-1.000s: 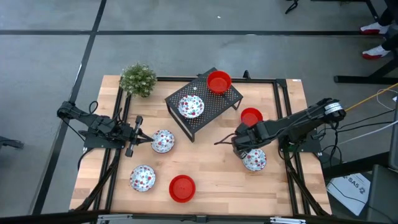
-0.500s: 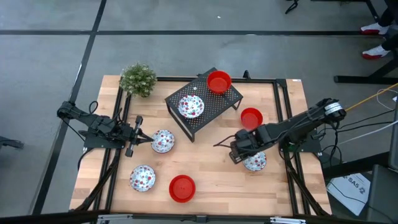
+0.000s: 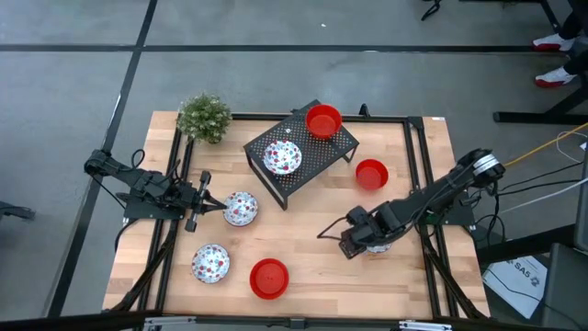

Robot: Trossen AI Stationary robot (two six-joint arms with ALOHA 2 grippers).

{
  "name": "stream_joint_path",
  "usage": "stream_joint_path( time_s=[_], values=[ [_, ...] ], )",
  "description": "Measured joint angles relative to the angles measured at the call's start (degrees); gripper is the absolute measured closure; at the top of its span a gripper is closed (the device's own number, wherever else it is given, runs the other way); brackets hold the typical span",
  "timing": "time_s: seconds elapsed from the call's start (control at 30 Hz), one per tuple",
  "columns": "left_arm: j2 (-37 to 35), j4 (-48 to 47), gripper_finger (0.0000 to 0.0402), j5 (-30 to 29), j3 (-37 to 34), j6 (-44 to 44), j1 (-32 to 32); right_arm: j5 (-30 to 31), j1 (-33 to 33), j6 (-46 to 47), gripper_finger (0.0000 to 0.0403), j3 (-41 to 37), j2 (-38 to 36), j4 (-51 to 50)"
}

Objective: Pick & Place Mini bowls
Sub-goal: Stack the white patterned bowl on the white patterned bowl on the shelf

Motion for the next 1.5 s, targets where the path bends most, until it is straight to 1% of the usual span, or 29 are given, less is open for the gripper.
stream_joint_path(
  time_s=[0.5, 0.7, 0.83, 1.03, 1.1, 1.33, 1.5],
  values=[
    [0.0, 0.0, 0.0398, 0.0, 0.0, 0.0, 0.0, 0.0, 0.6, -3.7, 0.0278, 0.0, 9.2, -0.3],
    [0.0, 0.0, 0.0398, 0.0, 0.0, 0.0, 0.0, 0.0, 0.6, -3.7, 0.0280, 0.0, 10.2, 0.3],
    [0.0, 0.0, 0.0398, 0.0, 0.0, 0.0, 0.0, 0.0, 0.6, -3.7, 0.0301, 0.0, 10.2, 0.6],
    [0.0, 0.0, 0.0398, 0.0, 0.0, 0.0, 0.0, 0.0, 0.6, -3.7, 0.0369, 0.3, 9.9, -0.3],
    [0.0, 0.0, 0.0398, 0.0, 0.0, 0.0, 0.0, 0.1, 0.6, -3.7, 0.0384, 0.3, 9.8, -0.9],
    [0.0, 0.0, 0.0398, 0.0, 0.0, 0.0, 0.0, -0.2, 0.7, -5.4, 0.0386, 0.7, 8.5, -1.6],
    [0.0, 0.0, 0.0398, 0.0, 0.0, 0.0, 0.0, 0.0, 0.7, -7.0, 0.0387, 2.3, 7.8, -0.7]
  ],
)
